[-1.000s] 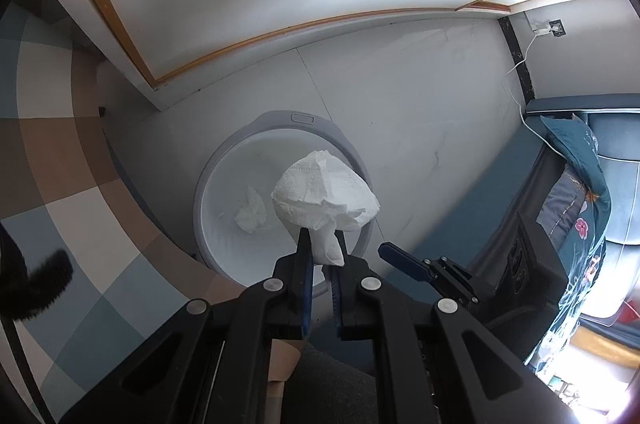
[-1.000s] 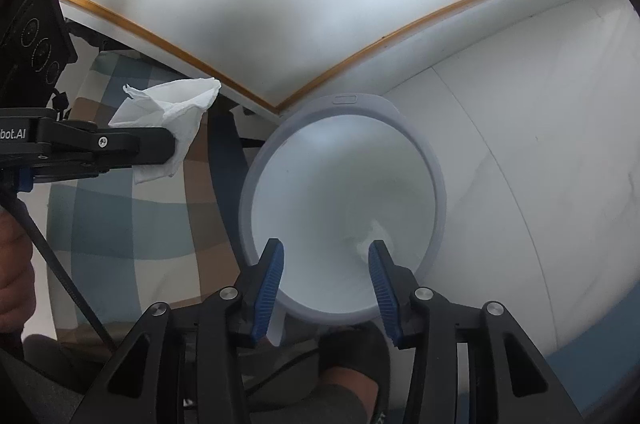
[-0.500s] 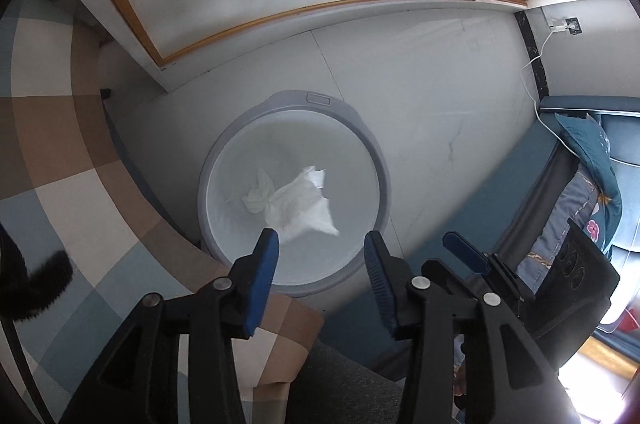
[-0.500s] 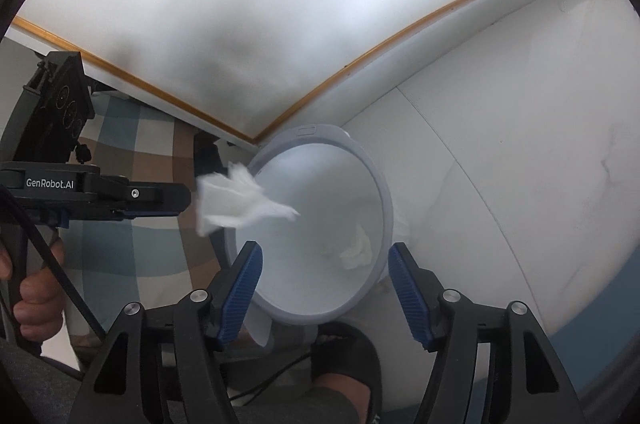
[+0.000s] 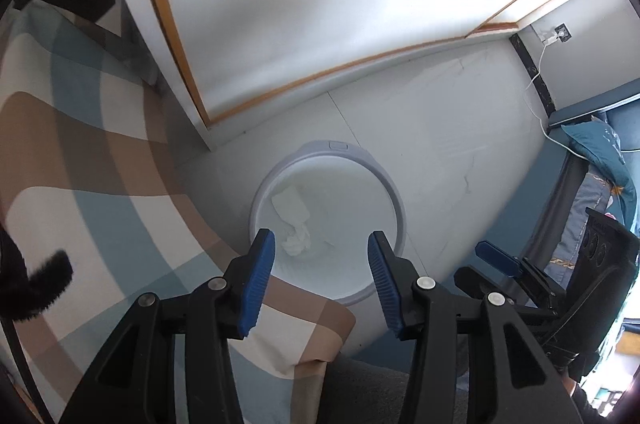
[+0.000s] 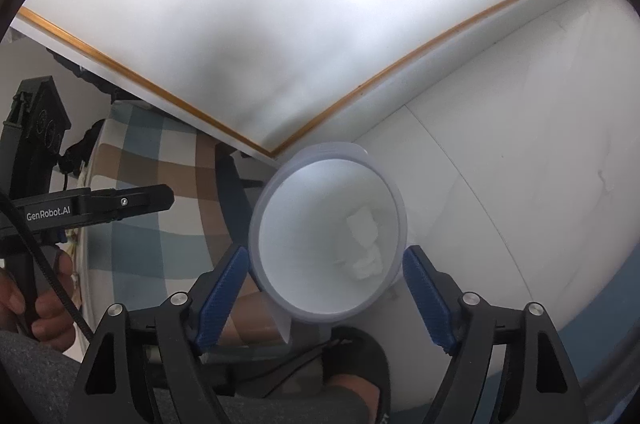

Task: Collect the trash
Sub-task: 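Move the left gripper back over the table toward the yellow bags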

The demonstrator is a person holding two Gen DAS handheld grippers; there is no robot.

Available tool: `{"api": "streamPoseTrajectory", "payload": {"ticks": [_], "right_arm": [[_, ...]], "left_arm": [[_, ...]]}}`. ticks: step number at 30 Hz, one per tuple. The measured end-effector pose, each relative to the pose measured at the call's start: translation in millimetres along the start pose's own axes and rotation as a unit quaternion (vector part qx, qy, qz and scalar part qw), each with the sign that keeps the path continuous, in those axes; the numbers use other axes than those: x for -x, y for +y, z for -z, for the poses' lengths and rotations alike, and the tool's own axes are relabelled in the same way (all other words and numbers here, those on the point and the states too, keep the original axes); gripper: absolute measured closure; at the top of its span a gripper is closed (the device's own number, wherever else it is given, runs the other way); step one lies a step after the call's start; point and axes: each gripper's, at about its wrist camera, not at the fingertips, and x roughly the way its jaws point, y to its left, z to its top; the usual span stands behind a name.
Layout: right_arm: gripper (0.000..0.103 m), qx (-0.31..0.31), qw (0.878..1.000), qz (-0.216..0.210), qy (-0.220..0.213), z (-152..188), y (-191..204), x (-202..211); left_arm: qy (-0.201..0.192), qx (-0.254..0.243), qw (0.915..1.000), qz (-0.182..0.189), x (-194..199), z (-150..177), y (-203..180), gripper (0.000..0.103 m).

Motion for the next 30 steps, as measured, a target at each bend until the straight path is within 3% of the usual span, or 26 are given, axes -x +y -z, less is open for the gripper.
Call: {"api": "streamPoseTrajectory", "payload": {"ticks": [10, 13, 19, 26, 30], "right_arm": [[0.016, 0.035, 0.998, 0.000, -0.045, -1, 37, 49], [0.014, 0.049, 0.997, 0.001, -0.065, -3, 53, 70], [0.012, 0.083, 0.990, -0.002, -0.112, -8, 92, 112], [0.007, 0.131, 0.978, -0.021, -0.163, -5, 155, 157], [0.004, 0.160, 0.968, -0.043, -0.188, 2, 198, 172]], "left_arm": [[-0.118, 0.036, 0.9921, -0.026, 75, 27, 18, 0.056], [-0.152, 0.047, 0.9866, -0.036, 96, 36, 27, 0.045], [-0.224, 0.067, 0.9702, -0.062, 141, 56, 47, 0.038], [-0.308, 0.100, 0.9412, -0.097, 199, 86, 74, 0.021], [-0.333, 0.125, 0.9269, -0.120, 235, 106, 95, 0.019]]}}
